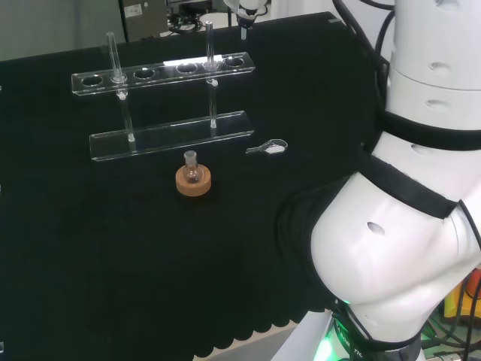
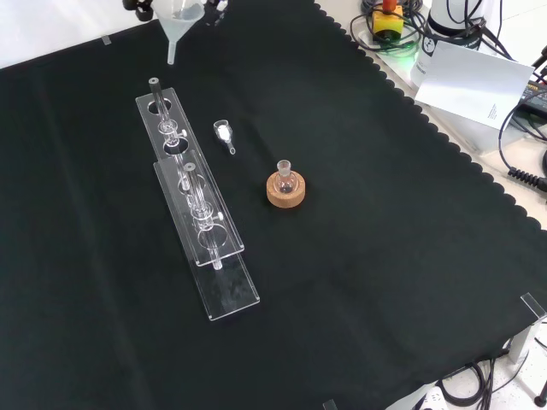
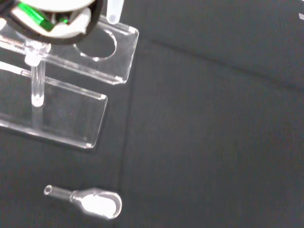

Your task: Place the funnel on the round-bottom flask.

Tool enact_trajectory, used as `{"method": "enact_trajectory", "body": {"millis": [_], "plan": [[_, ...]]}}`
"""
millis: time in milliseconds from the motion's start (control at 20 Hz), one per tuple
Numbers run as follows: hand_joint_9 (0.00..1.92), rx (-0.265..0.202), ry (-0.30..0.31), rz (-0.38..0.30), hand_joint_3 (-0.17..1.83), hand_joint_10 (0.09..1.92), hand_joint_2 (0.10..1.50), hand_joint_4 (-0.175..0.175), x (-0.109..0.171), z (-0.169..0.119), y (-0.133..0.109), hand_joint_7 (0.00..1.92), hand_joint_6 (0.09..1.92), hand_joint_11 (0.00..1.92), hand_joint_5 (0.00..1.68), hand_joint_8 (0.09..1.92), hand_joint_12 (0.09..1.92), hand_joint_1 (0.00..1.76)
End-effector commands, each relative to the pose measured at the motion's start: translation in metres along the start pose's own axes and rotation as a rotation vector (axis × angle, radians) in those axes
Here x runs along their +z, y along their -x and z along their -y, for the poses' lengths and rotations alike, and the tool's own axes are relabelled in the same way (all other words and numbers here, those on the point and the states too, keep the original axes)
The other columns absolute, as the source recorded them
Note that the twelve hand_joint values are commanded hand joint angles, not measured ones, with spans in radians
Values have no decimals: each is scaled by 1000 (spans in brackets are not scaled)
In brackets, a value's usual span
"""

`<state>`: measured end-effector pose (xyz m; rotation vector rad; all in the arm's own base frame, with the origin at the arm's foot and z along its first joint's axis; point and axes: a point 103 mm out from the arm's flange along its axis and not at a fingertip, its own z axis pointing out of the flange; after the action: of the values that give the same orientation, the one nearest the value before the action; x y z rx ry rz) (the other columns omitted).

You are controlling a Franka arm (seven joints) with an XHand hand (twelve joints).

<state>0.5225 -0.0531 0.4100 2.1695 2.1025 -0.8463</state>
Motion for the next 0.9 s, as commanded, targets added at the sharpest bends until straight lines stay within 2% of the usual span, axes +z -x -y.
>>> {"method": "enact_trajectory", "body": {"millis": [50, 200, 500, 700, 900], "plan": [[424, 20, 51, -16, 688, 680, 648, -13, 10, 56, -6, 145, 1111, 153, 522, 738, 1396, 862], [425, 25, 20, -12, 689, 679, 648, -13, 15, 88, -18, 148, 1112, 153, 524, 738, 1396, 863], [429, -7, -25, -23, 693, 679, 647, -13, 36, 124, -50, 152, 1113, 153, 527, 739, 1396, 865], [435, -23, -56, -8, 695, 680, 646, -14, 56, 132, -69, 161, 1113, 153, 529, 741, 1396, 868], [439, -51, -93, 21, 698, 678, 645, -13, 69, 127, -89, 166, 1114, 154, 530, 741, 1396, 869]]}}
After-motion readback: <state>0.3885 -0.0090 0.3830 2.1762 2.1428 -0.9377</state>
